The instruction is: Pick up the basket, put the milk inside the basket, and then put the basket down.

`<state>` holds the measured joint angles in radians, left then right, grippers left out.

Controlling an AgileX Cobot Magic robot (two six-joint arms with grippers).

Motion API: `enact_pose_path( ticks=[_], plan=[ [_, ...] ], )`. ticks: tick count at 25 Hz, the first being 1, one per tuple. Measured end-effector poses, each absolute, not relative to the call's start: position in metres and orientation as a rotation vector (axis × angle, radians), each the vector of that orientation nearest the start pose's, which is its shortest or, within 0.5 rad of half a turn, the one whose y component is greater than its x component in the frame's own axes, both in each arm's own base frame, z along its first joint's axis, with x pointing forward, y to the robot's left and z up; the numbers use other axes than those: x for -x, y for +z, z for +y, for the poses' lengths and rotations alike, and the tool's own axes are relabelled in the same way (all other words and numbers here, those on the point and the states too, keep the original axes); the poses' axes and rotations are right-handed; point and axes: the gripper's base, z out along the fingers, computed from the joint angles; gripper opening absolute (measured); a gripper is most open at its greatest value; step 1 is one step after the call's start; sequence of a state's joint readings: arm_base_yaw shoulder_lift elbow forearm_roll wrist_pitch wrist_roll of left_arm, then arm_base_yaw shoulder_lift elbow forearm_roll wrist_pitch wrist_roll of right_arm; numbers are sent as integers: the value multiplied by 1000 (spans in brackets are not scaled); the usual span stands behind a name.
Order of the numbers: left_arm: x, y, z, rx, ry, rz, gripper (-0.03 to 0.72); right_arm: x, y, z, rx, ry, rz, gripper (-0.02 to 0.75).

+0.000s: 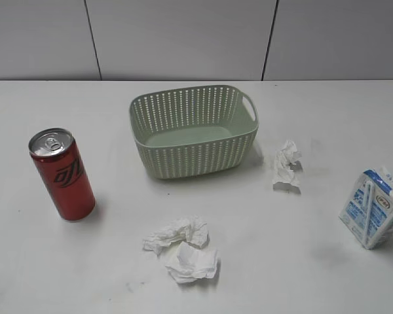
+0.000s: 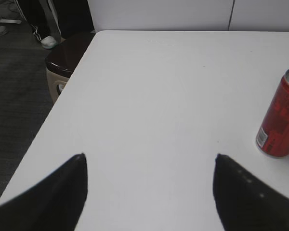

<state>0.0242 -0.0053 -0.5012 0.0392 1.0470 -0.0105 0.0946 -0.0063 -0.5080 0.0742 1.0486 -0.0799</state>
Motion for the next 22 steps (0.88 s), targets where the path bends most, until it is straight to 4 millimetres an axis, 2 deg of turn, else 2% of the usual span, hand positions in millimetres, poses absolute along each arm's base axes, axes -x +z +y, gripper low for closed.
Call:
enact_pose_path(
  ticks=[13,17,22],
  plan=[
    [6,279,1,36,31,2020,593,7,281,5,179,98,2009,538],
    [7,290,-1,34,-6,1980,593,7,281,5,179,98,2009,538],
    [-7,308,-6,-10,-63,1995,593,7,281,5,179,98,2009,538]
  ],
)
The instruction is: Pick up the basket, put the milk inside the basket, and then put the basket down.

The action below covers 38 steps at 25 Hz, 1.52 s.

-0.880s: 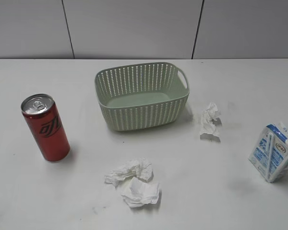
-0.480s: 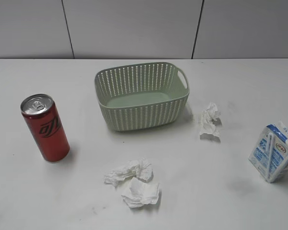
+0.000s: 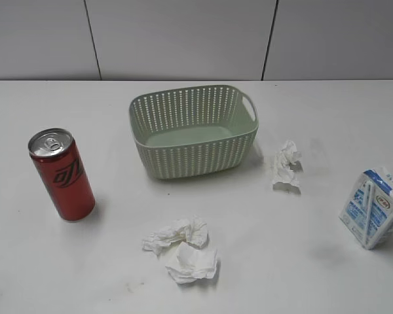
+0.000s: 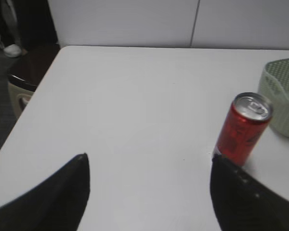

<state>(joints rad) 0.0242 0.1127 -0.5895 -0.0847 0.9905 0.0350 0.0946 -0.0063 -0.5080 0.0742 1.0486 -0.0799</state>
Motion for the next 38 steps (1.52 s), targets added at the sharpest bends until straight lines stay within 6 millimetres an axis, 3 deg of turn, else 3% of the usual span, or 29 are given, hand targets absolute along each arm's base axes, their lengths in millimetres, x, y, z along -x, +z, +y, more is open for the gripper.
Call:
enact_pose_path(
  ticks=[10,16,21,27,33,38],
  plan=[
    [-39,334,-15,-175,-203,2022,593,7,281,5,179,98,2009,538],
    [-80,358,-26,-178,-290,2110,593,7,281,5,179,98,2009,538],
    [-125,373,-44,-249,-366,2197,591,7,281,5,179,98,2009,538],
    [-190,376,-79,-367,-412,2322,554,7,281,5,179,98,2009,538],
    [-265,362,-107,-382,-408,2443,540,7,281,5,179,98,2008,538],
    [-310,342,-125,-352,-420,2548,504,7,281,5,179,98,2008,538]
  ],
)
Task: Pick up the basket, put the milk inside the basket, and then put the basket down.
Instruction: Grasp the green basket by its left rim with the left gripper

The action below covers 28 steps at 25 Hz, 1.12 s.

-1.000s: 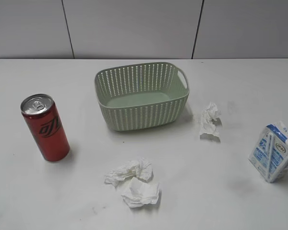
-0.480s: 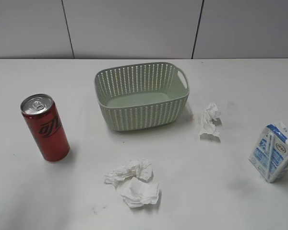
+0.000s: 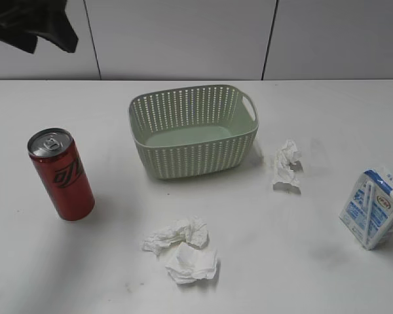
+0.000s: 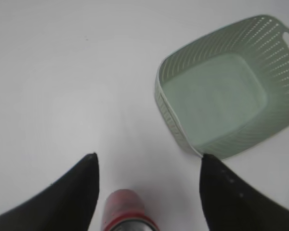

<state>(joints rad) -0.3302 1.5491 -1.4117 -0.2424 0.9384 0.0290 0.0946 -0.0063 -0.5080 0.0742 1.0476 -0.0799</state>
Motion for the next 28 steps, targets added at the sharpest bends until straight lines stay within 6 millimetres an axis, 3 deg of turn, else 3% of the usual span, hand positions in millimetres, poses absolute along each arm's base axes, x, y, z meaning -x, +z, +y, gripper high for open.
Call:
enact_pose_path(
  ticks=[13,19,28],
  plan=[
    [-369,262,-194,-155,-454,2803,474,7,281,5,179,99,2008,538],
    [-383,217,-202,-18,-426,2941,467,7,281,5,179,99,2008,538],
    [-392,185,-207,132,-424,2979,467,7,281,5,179,99,2008,538]
  ],
)
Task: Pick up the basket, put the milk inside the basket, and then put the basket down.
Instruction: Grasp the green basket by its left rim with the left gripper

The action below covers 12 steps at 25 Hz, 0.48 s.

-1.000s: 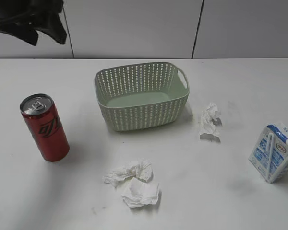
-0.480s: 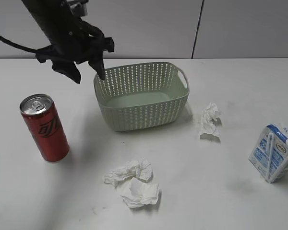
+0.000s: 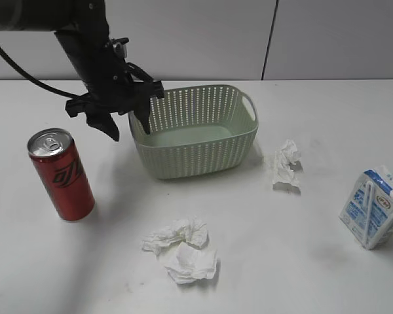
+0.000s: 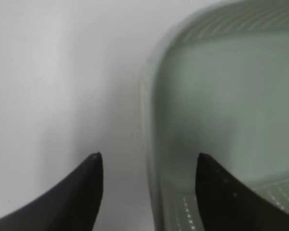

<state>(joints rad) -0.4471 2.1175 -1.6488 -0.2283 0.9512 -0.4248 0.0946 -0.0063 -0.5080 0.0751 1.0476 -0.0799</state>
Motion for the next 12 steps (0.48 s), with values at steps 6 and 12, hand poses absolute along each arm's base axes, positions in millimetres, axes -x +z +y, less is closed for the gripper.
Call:
enact_pose_path(
  ticks=[6,12],
  plan=[
    [-398,169,-209,237,-431,2973,422,7,281,5,179,99,2008,537],
    [-400,160,-210,255,-430,2978,376,7,281,5,179,99,2008,537]
  ],
)
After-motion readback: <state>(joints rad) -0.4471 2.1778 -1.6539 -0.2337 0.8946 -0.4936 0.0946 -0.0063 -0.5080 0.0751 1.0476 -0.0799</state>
